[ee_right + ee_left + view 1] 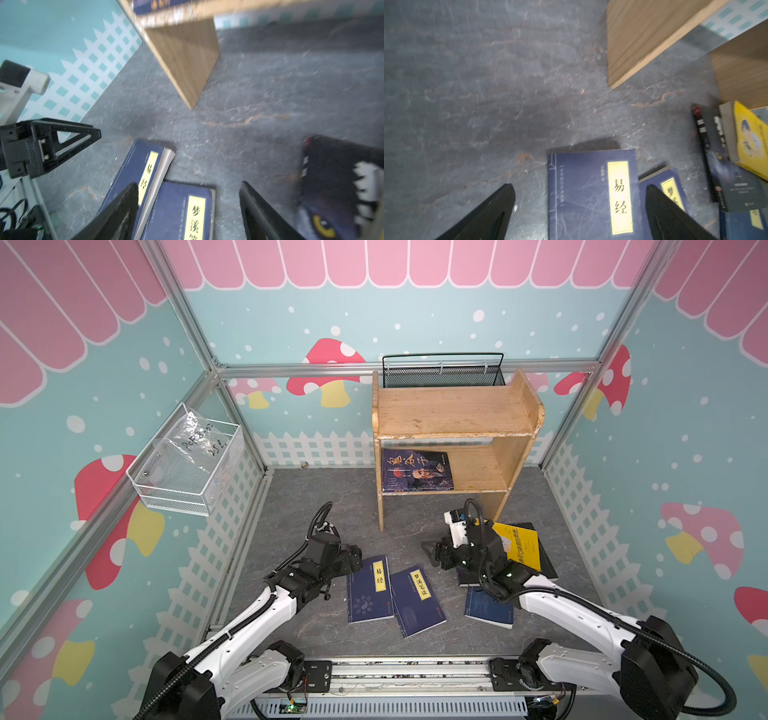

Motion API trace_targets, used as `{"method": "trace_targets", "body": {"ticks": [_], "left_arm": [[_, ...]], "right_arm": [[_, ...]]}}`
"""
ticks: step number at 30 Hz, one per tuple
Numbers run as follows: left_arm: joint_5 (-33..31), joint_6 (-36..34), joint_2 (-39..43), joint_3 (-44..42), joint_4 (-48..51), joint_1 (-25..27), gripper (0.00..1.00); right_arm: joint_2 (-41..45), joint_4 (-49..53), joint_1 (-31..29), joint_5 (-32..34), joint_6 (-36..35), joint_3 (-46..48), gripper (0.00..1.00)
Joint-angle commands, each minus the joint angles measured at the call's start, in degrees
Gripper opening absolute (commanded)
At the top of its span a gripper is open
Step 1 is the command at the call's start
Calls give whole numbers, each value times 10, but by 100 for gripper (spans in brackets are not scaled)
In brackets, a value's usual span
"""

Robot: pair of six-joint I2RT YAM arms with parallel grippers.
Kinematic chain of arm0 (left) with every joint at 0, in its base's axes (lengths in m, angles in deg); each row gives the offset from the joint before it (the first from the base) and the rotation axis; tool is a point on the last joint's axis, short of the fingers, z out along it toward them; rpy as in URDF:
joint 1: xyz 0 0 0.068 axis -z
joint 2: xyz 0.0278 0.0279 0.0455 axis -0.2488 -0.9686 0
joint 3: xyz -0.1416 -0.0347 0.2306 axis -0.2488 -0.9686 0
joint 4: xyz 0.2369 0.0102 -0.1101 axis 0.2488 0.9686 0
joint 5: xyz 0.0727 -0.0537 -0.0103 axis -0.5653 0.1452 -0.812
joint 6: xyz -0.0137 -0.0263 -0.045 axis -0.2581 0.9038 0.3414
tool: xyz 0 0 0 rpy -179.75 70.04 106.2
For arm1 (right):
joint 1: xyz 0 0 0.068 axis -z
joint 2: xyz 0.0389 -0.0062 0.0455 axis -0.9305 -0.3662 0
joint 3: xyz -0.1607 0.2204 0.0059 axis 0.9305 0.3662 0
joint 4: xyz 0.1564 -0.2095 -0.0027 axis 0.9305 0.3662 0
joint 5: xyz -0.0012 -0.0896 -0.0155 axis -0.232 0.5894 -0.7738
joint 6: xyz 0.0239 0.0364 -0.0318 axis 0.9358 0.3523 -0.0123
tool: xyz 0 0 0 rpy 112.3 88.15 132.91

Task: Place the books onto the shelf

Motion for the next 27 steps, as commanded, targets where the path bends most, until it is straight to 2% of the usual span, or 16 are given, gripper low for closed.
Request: {"method": "trace_targets", "body": {"ticks": [1, 5, 9, 13, 17, 20, 22, 24, 27], "left_arm": [[51, 54, -4, -34, -1, -11, 99], [118, 75, -22, -82, -85, -17, 99], [125, 87, -36, -98, -109, -17, 99], [133, 87, -3, -104, -127, -18, 99], [142, 82, 30, -91, -128, -16, 99], [167, 82, 29, -77, -152, 0, 99], [195, 80, 10, -64, -184, 23, 99], [211, 79, -30, -37, -211, 62, 99], [213, 83, -106, 14, -257, 128, 99]], "right_arm": [[-59, -41, -47, 17, 57, -6, 76], [-136, -63, -73, 8, 78, -29, 73], [-155, -77, -74, 19, 97, -29, 72], [-112, -6, -71, 118, 91, -29, 75], [-59, 115, -56, 225, 130, -23, 83], [-12, 167, -15, 251, 147, 4, 84], [30, 171, 36, 232, 140, 29, 85], [70, 170, 95, 215, 126, 52, 85], [112, 176, 145, 223, 93, 60, 86]]}}
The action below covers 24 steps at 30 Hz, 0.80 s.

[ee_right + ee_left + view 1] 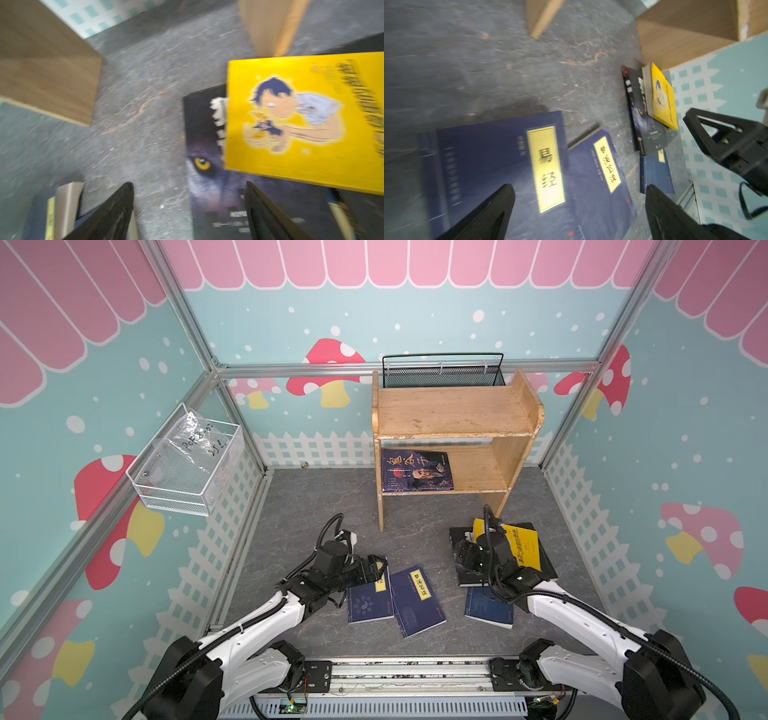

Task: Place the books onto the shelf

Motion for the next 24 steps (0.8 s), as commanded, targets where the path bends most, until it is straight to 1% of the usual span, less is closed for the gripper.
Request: {"method": "trace_targets", "body": {"ticks": [1, 3, 5, 8, 9, 11, 14, 21, 24], "left_arm": [[28, 14, -75, 57, -90, 61, 99], [39, 37, -143, 84, -149, 88, 99], [58, 68, -211, 110, -209, 100, 98], [73, 123, -314, 147, -302, 113, 97], [77, 138, -347, 166, -319, 117, 96], [83, 156, -404, 208, -325, 122, 94], [81, 175, -465, 257, -329, 134, 94], [59, 208, -549, 331, -294, 150, 93], [48, 204, -575, 367, -235, 156, 92]], "right_arm": [[35, 35, 42, 20, -27, 8, 87], [38, 32, 70, 22, -40, 7, 89], [29, 29, 97, 11, -52, 4, 90], [7, 14, 131, -28, -79, 0, 91], [0, 9, 140, -42, -87, -1, 92], [-10, 0, 155, -68, -98, 1, 92], [-16, -13, 168, -94, -109, 7, 93], [-37, -32, 179, -136, -102, 39, 93], [-45, -45, 181, -157, -90, 56, 93]]}}
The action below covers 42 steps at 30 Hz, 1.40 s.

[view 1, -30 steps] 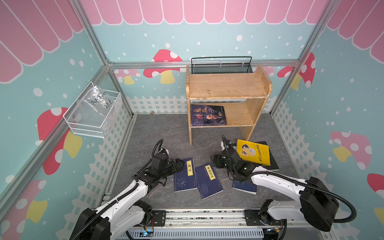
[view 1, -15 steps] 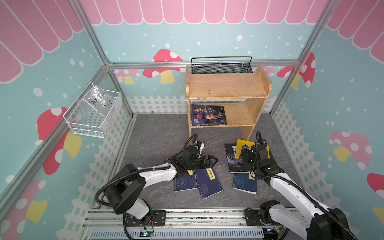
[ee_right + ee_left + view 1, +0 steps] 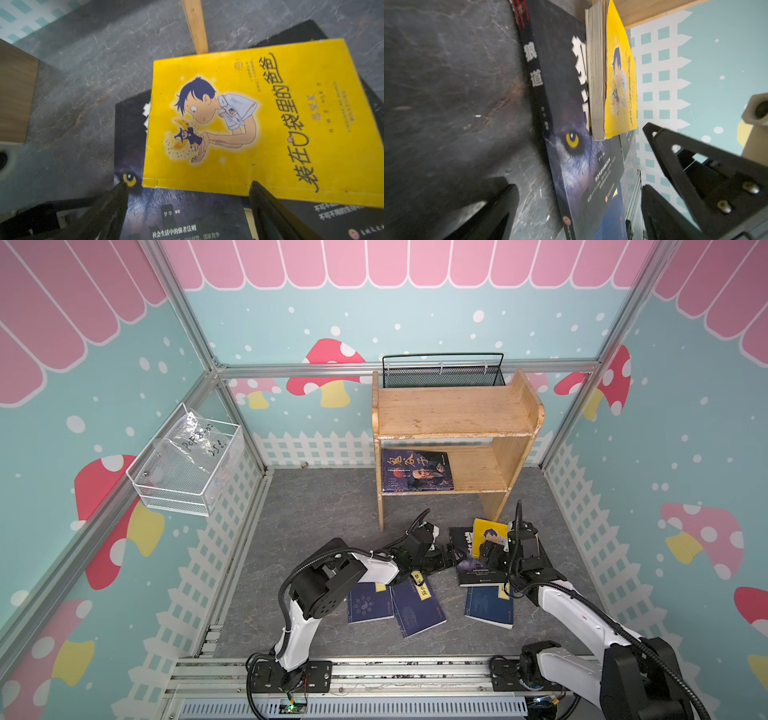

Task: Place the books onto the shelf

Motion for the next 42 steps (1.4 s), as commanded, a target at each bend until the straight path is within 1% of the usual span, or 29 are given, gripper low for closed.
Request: {"method": "trace_targets", "body": {"ticks": [1, 4, 6, 10, 15, 19, 23, 26, 28, 32, 33, 35, 38, 42], "left_arm": [[-24, 15, -28, 36, 60, 10, 92], [-22, 20, -46, 53, 65, 16, 92], [-10, 34, -60, 59, 44, 17, 90], [17, 76, -95, 68, -32, 17, 81], [10, 77, -94, 68, -52, 17, 72], [2, 67, -77, 57, -51, 17, 57], [7, 75, -80, 51, -62, 17, 37], [3, 75, -76, 48, -63, 17, 26], [-2, 68, -68, 47, -55, 17, 19], [-7, 64, -42, 33, -54, 15, 2], [-4, 69, -33, 28, -60, 14, 0], [-1, 78, -9, 5, -83, 12, 0], [0, 72, 42, -35, -77, 7, 0], [27, 61, 126, -105, -98, -11, 0]], "right_arm": [[-7, -23, 5, -40, 11, 25, 93], [-12, -40, 7, -58, 22, 43, 92], [-19, -51, 8, -69, 32, 53, 91], [-33, -72, 10, -73, 66, 82, 88], [-48, -96, 13, -85, 83, 105, 87], [-56, -110, 14, -95, 86, 111, 86], [-52, -126, 17, -108, 92, 119, 86], [-47, -129, 17, -120, 93, 121, 86], [-39, -131, 18, -123, 89, 121, 86], [-1, -126, 18, -140, 85, 112, 87], [10, -124, 18, -147, 85, 110, 88], [40, -115, 18, -166, 86, 100, 88], [95, -93, 18, -184, 84, 83, 89], [169, -53, 18, -179, 79, 56, 90]]}}
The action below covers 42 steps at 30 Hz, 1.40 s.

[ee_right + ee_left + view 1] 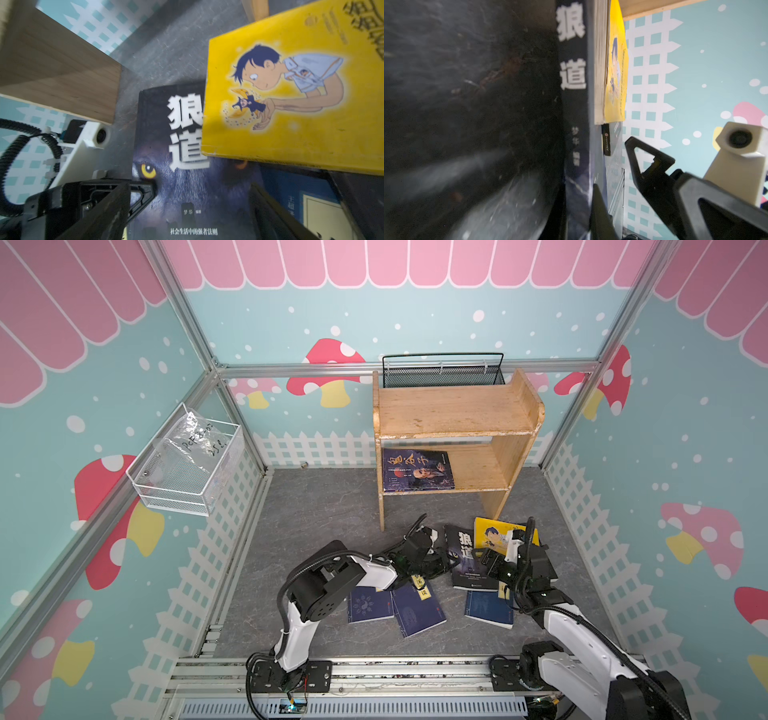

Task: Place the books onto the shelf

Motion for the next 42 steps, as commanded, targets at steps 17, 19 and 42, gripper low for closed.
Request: {"method": "trace_targets", "body": {"ticks": [17, 19, 42], "left_arm": [[-169, -368, 585, -13, 515, -24, 0], [-193, -378, 628, -4, 506, -26, 0], [-229, -452, 604, 68, 60, -27, 0]], "right_arm": [[86, -20, 0, -80, 20, -129, 94], [82, -101, -1, -149, 50, -129, 94], [-159, -763, -273, -236, 229, -176, 95]]}}
